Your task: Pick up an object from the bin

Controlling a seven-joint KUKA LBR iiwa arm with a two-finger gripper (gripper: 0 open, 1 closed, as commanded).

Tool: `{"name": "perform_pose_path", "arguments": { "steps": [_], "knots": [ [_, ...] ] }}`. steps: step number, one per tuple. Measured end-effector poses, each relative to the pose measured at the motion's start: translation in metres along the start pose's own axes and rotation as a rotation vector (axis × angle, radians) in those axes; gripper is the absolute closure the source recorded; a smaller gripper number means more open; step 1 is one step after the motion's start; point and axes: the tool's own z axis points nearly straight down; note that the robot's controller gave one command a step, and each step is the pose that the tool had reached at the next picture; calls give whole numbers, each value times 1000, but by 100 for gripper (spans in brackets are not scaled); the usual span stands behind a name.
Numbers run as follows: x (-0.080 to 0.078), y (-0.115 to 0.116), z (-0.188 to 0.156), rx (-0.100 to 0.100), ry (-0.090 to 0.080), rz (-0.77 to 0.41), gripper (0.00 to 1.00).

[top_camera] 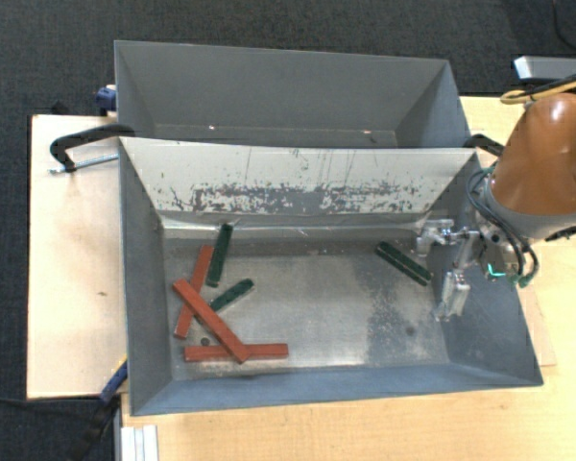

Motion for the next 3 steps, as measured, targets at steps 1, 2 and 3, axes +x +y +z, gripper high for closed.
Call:
{"name": "perform_pose_path", "arguments": {
  "steps": [1, 2, 3],
  "knots": [
    [-2, 1, -5, 2, -9, -2, 0],
    [-31, 10, 45, 1, -12, 116, 0],
    [-47, 20, 40, 0, -10, 175, 0]
  ]
}}
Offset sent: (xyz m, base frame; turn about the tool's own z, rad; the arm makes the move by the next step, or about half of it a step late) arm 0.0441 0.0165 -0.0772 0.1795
